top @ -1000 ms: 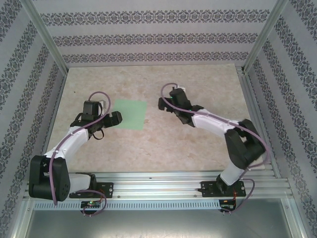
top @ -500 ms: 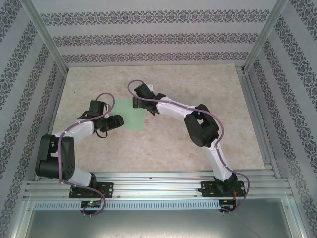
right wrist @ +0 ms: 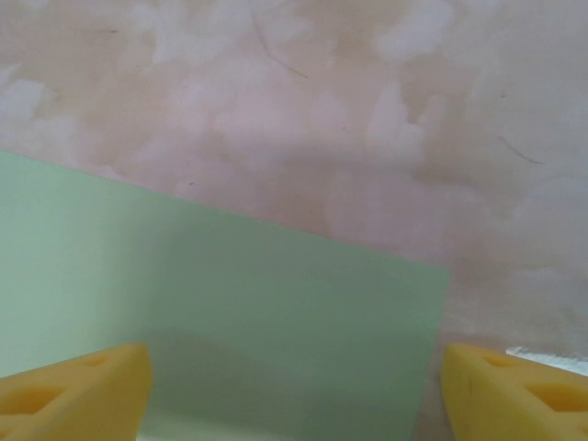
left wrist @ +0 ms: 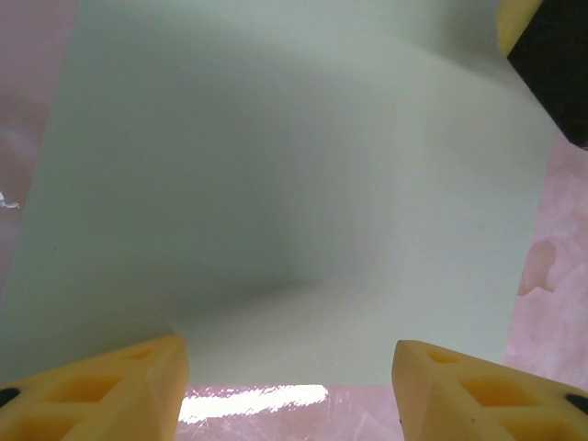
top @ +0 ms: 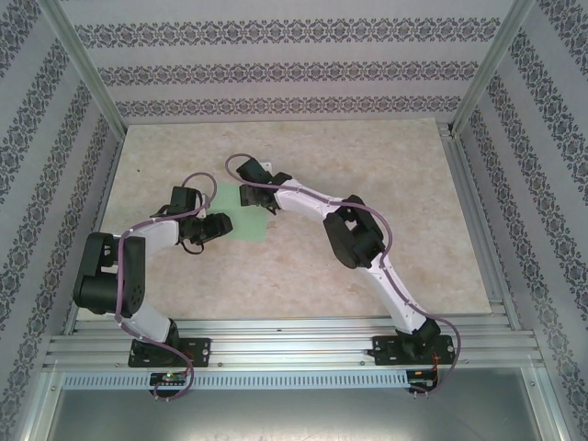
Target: Fold a paper plane with a square sheet of paper (fold left side to right side)
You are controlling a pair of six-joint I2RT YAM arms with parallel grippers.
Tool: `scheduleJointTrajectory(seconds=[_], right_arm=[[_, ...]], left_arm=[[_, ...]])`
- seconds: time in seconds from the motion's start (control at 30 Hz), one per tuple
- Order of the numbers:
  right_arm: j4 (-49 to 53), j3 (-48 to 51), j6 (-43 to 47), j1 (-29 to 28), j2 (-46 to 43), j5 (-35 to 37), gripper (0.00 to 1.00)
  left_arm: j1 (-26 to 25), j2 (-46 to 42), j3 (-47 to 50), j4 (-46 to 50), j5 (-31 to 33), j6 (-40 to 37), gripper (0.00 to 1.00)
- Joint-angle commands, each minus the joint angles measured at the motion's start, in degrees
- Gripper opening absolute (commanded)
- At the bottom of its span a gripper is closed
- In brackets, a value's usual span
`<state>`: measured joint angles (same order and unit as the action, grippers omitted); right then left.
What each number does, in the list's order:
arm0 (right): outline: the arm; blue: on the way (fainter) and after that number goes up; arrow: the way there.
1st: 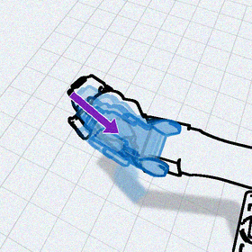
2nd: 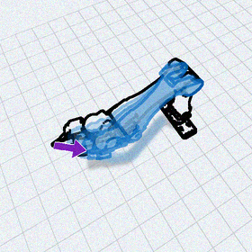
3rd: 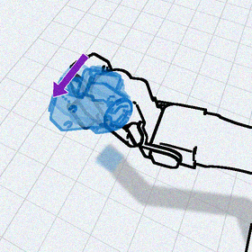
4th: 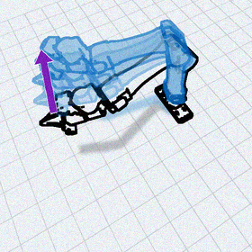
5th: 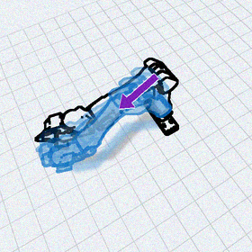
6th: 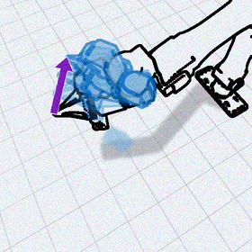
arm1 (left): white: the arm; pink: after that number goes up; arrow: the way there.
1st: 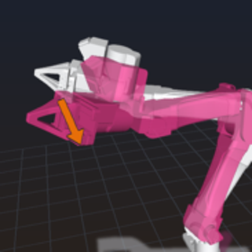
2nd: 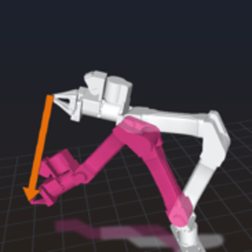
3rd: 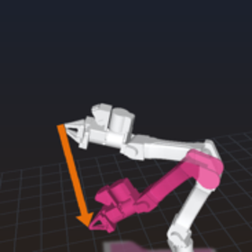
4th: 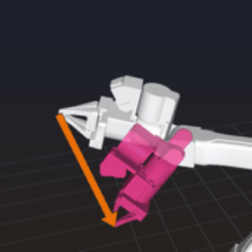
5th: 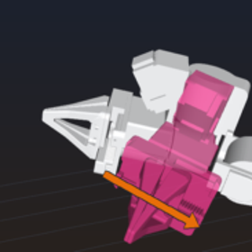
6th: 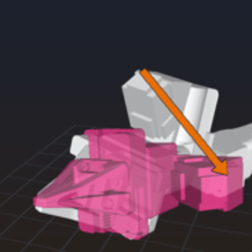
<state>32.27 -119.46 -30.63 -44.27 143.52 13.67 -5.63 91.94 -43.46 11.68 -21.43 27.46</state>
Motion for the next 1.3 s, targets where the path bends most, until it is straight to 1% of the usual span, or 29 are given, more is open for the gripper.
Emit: scheduleJointTrajectory(seconds=[0.0,0.1,0.23,0.37,0.47,0.57,0.63,0.67,0.8,0.9,1.0,1.13,1.2,1.27], right_arm=[[1.57,-1.82,0.40,-1.41,1.58,-3.10,0.79],[1.70,-1.40,0.35,-2.00,1.24,-4.32,0.79],[0.92,-0.08,-0.46,-2.64,0.63,-6.96,0.75],[-1.01,2.24,-1.40,-2.84,-0.71,-8.18,0.72],[-1.73,3.13,-1.15,-2.71,-1.68,-8.48,0.64],[-3.36,5.10,-0.49,-2.48,-3.96,-9.23,0.54],[-5.94,8.15,-0.48,-2.22,-6.87,-9.60,0.46],[-7.45,9.90,-0.49,-2.09,-8.29,-9.92,0.44],[-15.28,19.45,-0.88,-1.27,-16.10,-11.71,0.30],[-23.53,28.44,-1.15,-0.44,-22.77,-13.73,0.24],[-30.26,36.97,-1.27,0.74,-29.21,-16.14,0.20],[-37.29,46.53,-1.29,3.20,-38.14,-20.95,0.18],[-39.22,50.43,-0.48,4.40,-42.57,-23.04,0.18],[-40.65,54.35,1.25,5.74,-47.85,-25.58,0.18]], left_arm=[[0.53,1.34,-0.26,-2.70,-1.07,0.67,0.60],[0.53,1.83,0.09,-3.50,-1.45,1.01,0.59],[0.53,2.49,0.69,-4.55,-2.39,1.41,0.56],[0.53,2.59,1.00,-4.66,-2.58,1.45,0.55],[0.53,2.12,0.96,-4.44,-2.53,1.37,0.55],[0.53,0.66,1.18,-4.49,-2.94,1.46,0.55],[0.54,-1.29,1.13,-4.02,-3.03,1.31,0.57],[0.53,-2.36,1.18,-3.74,-2.94,1.21,0.57],[0.61,-9.11,0.78,-0.87,-2.04,0.18,0.61],[0.75,-15.28,0.26,1.66,-0.95,-0.57,0.62],[0.95,-21.01,0.02,3.43,-0.31,-0.90,0.65],[1.13,-27.08,-0.68,4.80,-0.66,-1.57,0.68],[1.15,-29.52,-1.25,4.50,-2.56,-2.39,0.70],[1.17,-31.64,-1.76,2.82,-6.24,-3.62,0.73]])
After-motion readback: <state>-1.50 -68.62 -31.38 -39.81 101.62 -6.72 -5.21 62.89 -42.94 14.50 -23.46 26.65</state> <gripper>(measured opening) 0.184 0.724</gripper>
